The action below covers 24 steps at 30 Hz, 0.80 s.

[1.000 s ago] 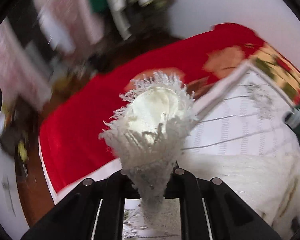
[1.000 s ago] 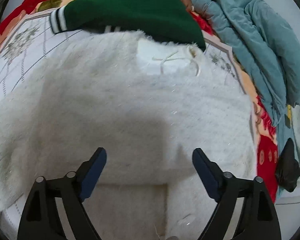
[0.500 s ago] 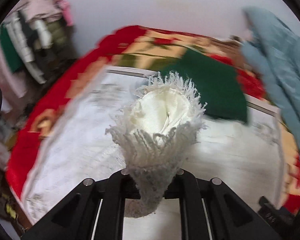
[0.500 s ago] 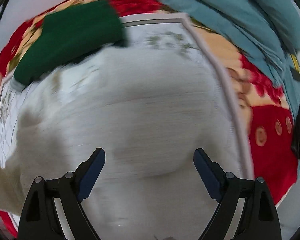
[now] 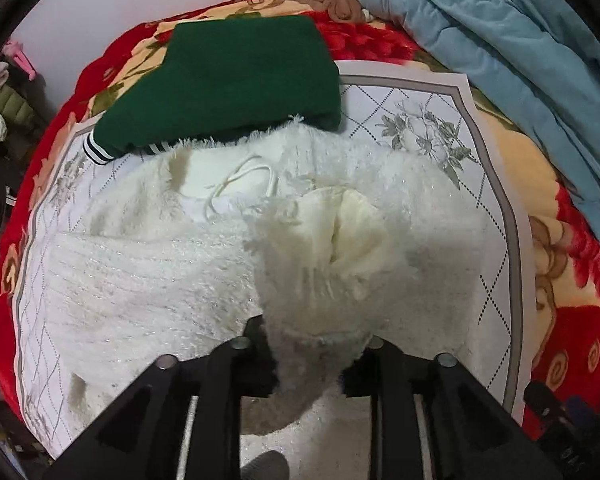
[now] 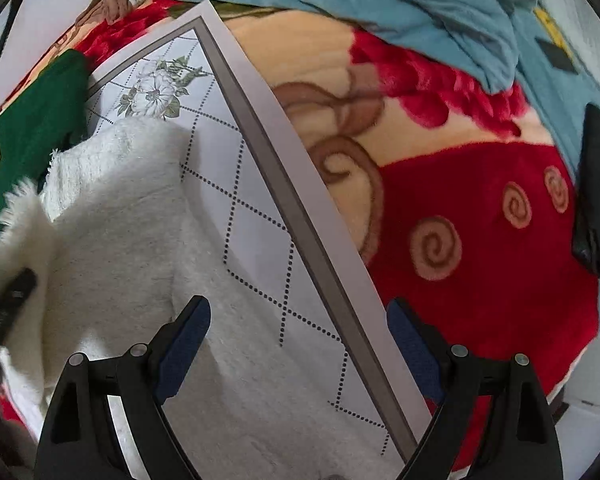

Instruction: Fold large clothes

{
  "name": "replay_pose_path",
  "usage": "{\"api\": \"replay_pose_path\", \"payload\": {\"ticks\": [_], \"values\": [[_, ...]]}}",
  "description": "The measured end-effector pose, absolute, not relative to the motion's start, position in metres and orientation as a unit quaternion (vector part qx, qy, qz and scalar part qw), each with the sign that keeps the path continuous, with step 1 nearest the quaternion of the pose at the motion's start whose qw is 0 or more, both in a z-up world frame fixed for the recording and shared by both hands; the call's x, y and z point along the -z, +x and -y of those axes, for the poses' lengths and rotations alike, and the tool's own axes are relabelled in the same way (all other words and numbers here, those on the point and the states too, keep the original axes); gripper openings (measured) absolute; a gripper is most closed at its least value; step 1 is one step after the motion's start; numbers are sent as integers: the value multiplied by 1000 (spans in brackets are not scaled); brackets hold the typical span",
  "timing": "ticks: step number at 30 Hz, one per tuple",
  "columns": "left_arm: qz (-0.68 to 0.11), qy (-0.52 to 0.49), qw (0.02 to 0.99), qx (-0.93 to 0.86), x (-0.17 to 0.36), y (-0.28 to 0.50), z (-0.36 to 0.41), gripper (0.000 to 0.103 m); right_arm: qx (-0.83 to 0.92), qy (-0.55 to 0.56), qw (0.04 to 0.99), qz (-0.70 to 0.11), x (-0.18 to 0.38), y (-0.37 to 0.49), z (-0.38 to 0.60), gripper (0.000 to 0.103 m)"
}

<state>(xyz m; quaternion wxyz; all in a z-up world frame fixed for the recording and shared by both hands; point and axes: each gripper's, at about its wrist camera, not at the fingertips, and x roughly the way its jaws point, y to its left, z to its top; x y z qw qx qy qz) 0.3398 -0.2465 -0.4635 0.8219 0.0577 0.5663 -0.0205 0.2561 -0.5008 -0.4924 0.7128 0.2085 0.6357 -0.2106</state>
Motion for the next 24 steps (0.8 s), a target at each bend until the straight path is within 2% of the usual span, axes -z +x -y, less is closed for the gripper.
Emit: {"api": "replay_pose_path", "payload": {"ticks": [3, 8, 14, 16, 18, 19, 20, 21, 24], "values": [[-571, 44, 819, 31, 460, 342, 238, 93, 191, 232, 711, -636, 492, 253, 507, 91], [-565, 6, 825, 9, 439, 342, 207, 94, 137, 287, 712, -626, 482, 259, 502, 91], [-541, -2, 832, -128, 414, 323, 106, 95, -26, 384, 707, -593, 477, 305, 456, 90], [-535, 5, 824, -185, 418, 316, 70, 95, -65, 376, 702, -601, 491, 331, 428, 90], [-535, 12, 812, -233, 426, 310, 42, 95, -73, 337, 682, -645, 524, 357, 400, 90], [-544, 12, 800, -254, 435, 307, 26, 95, -71, 318, 661, -676, 547, 367, 386, 80], [-550, 10, 791, -268, 443, 305, 16, 95, -77, 311, 645, -694, 560, 372, 377, 64], [-556, 7, 782, -281, 450, 303, 7, 95, -73, 290, 633, -714, 573, 377, 364, 28], [-568, -15, 768, -295, 462, 299, -12, 95, -86, 241, 683, -684, 545, 377, 343, 19]]}}
